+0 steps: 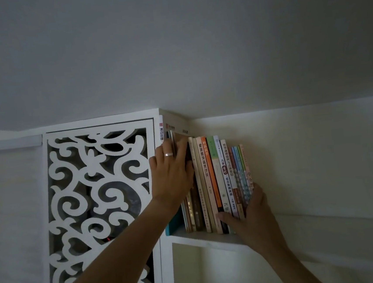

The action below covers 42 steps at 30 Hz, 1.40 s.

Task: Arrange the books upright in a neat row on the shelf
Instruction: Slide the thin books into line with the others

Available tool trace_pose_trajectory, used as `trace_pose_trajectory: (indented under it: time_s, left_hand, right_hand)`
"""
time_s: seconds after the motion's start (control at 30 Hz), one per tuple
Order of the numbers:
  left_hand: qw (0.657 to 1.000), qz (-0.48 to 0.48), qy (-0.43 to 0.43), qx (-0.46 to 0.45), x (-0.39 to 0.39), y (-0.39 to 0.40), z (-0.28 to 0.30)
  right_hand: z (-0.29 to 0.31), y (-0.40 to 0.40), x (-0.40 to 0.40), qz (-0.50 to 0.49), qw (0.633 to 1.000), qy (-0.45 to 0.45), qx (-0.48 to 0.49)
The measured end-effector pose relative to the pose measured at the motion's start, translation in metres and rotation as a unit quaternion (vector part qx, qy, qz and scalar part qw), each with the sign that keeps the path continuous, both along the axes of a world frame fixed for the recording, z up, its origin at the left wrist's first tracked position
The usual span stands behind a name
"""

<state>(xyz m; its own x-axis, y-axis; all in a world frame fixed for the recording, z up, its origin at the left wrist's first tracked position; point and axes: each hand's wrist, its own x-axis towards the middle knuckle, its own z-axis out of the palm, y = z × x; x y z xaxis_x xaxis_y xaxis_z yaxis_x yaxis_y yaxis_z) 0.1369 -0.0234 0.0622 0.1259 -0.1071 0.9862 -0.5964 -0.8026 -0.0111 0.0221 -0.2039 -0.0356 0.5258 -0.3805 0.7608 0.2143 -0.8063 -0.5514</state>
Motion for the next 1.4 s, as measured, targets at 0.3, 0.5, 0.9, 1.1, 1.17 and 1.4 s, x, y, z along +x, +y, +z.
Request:
trace_pose_trajectory:
  time_s: [0.3, 0.5, 0.9, 1.1, 1.17, 1.4]
  left_hand:
    - [0.996, -0.073, 0.042, -0.038, -0.007, -0.006, 0.011]
    - [0.958, -0.238, -0.009, -0.162, -0.030, -0.008, 0.001]
    - [0.926, -0.258, 0.148, -0.234, -0.049, -0.013, -0.046]
    - [0.938, -0.270, 0.148, -0.158, -0.061, -0.009, -0.041]
    - [0.942, -0.253, 0.170, -0.142, -0.053, -0.008, -0.030]
    - [0.951, -0.201, 0.163, -0.169, -0.047, -0.026, -0.031]
  right_hand:
    - [0.001, 0.000, -0.001, -0.005, 1.000, 0.008, 0.002]
    - [0.005, -0.001, -0.004, 0.037, 0.999, -0.016, 0.024]
    - [0.007, -0.006, 0.001, 0.034, 0.997, -0.035, 0.055]
    - [0.005, -0.011, 0.005, 0.050, 0.995, -0.039, 0.074]
    - [0.005, -0.010, 0.004, 0.046, 0.996, -0.032, 0.074]
    - [0.006, -0.012, 0.000, 0.039, 0.997, -0.019, 0.069]
